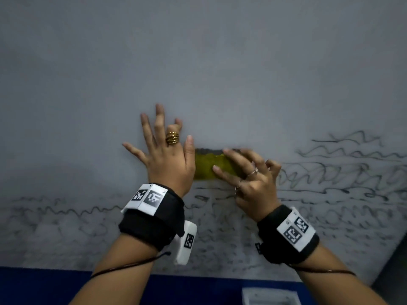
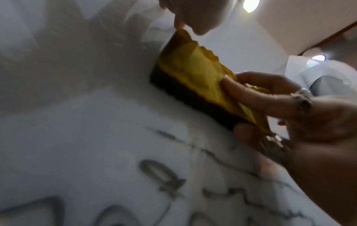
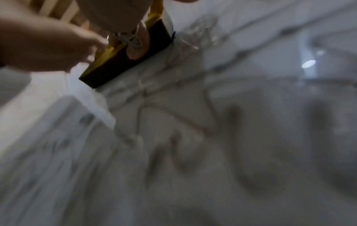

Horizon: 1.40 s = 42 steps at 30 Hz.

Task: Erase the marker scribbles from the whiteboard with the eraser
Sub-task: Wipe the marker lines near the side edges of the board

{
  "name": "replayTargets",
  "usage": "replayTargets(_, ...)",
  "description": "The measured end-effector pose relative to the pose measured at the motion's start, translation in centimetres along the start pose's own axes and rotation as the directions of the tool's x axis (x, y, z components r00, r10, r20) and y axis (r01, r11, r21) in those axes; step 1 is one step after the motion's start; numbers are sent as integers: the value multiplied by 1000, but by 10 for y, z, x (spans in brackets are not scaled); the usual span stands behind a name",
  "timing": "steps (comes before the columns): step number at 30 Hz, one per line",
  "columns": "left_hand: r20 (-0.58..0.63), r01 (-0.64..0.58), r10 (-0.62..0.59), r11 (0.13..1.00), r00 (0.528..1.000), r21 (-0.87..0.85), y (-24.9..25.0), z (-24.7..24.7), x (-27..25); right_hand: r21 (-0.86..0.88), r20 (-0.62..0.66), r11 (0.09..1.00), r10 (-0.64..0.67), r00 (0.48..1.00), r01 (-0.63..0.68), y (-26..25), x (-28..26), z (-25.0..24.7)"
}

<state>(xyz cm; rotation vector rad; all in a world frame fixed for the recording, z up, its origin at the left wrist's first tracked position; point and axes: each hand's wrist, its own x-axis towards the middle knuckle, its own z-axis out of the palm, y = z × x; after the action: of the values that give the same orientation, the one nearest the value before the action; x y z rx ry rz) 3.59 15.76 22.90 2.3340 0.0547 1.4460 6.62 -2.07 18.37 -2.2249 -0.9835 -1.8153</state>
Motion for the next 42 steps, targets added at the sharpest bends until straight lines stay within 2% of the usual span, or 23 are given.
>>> replayTargets(2, -5, -16, 16, 1000, 1000, 21, 0, 5, 0, -18, 50, 999, -51, 997, 52, -2, -21, 2)
replayTargets(5, -1, -14, 14, 998, 1000, 61, -6, 6, 2, -49, 92, 992, -109, 990, 114, 10, -18, -9)
replayTargets(9, 7, -35, 34, 996, 999, 85, -14, 4, 1, -62, 18, 998, -5, 1000, 6, 37, 17, -28)
replayTargets(12, 8, -33, 33, 994, 999, 100, -12, 2, 0, -25, -20, 998, 57, 998, -57, 32, 10, -21)
replayTargets(16, 46, 11, -15, 996, 999, 87, -5, 2, -1, -14, 55, 998, -58, 997, 59, 10, -47, -5)
replayTargets(18, 70, 18, -23, 996, 997, 83, -2, 1, -1, -37, 107, 993, -109, 988, 114, 18, -51, -13)
replayTargets(20, 81, 24, -31, 996, 996, 83, 1, -1, -1, -82, 41, 995, -61, 997, 64, 34, -32, -26)
replayTargets(23, 65, 79, -85, 993, 994, 88, 10, -2, 0, -94, -137, 988, 110, 984, -123, 66, 13, -44)
replayTargets(25, 27, 26, -28, 997, 999, 70, 23, -1, -2, -63, -193, 983, 156, 969, -171, 74, 21, -46)
replayTargets(27, 9, -172, 172, 984, 985, 53, 44, 3, -6, -51, -186, 986, 147, 972, -159, 66, 0, -39)
replayTargets(29, 34, -360, 359, 930, 933, 71, 65, 11, -7, -66, -117, 995, 71, 991, -79, 54, -41, -27)
replayTargets(31, 91, -441, 434, 893, 896, 86, 85, 16, -4, -99, -13, 995, -15, 1000, 13, 54, -73, -29)
replayTargets(34, 194, -424, 398, 898, 897, 115, 101, 25, -3, -146, 50, 987, -62, 997, 68, 84, -72, -49)
replayTargets(38, 181, -384, 366, 920, 913, 77, 101, 38, -6, -177, -58, 981, 67, 996, -76, 128, -28, -76)
replayTargets(42, 147, -372, 363, 928, 920, 40, 100, 46, -8, -110, -115, 980, 153, 981, -166, 120, -38, -66)
